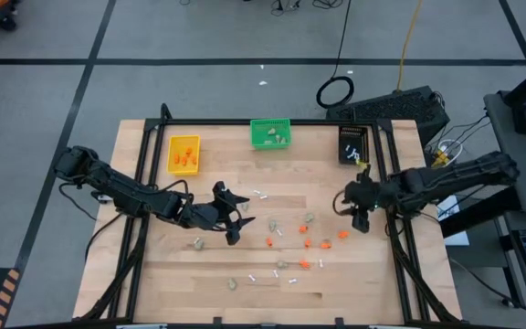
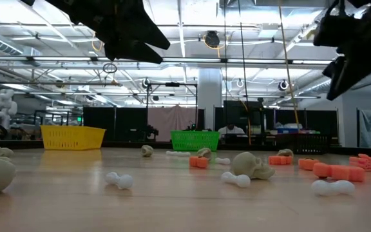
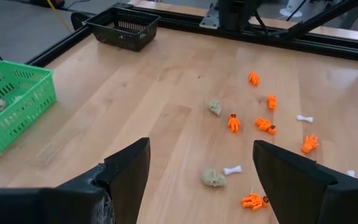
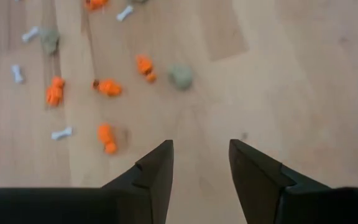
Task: Sort Halloween decoration
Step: Put the orange skeleton toy into the yellow bin
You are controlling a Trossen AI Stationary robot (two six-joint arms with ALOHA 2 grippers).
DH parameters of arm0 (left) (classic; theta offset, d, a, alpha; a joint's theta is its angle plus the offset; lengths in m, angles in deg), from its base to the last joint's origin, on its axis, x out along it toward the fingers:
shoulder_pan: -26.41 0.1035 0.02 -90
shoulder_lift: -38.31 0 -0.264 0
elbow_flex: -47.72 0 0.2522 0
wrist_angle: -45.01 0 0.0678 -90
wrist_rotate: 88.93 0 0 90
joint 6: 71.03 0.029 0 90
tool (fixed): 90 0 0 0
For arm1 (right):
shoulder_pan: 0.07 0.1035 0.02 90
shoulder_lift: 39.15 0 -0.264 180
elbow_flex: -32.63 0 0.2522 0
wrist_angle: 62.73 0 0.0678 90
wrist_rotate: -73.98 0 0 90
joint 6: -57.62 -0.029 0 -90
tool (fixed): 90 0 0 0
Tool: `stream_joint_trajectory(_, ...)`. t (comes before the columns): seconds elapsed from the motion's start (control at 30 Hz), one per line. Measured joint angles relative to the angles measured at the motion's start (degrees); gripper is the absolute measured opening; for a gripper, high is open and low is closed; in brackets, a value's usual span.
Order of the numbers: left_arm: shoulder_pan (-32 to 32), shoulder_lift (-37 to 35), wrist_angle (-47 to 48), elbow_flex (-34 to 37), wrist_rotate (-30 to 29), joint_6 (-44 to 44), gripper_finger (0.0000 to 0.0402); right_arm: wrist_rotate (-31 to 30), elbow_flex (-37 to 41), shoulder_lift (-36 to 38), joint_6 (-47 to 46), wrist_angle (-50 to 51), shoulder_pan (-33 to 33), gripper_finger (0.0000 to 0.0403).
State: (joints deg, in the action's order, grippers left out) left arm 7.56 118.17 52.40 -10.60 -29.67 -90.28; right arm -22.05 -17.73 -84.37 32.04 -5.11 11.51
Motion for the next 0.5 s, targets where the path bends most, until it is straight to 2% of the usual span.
stream_joint_trajectory(0.33, 0.01, 0.00, 0.00, 0.00, 0.00, 0.14, 0.0280, 0.31, 3.32, -6.74, -9.15, -0.30, 11.12, 0.0130)
stream_joint_trajectory(0.5, 0.00, 0.00, 0.00, 0.00, 0.00, 0.14, 0.0280, 3.33, 4.26, -11.65, -13.07, 0.65, 15.12, 0.0130)
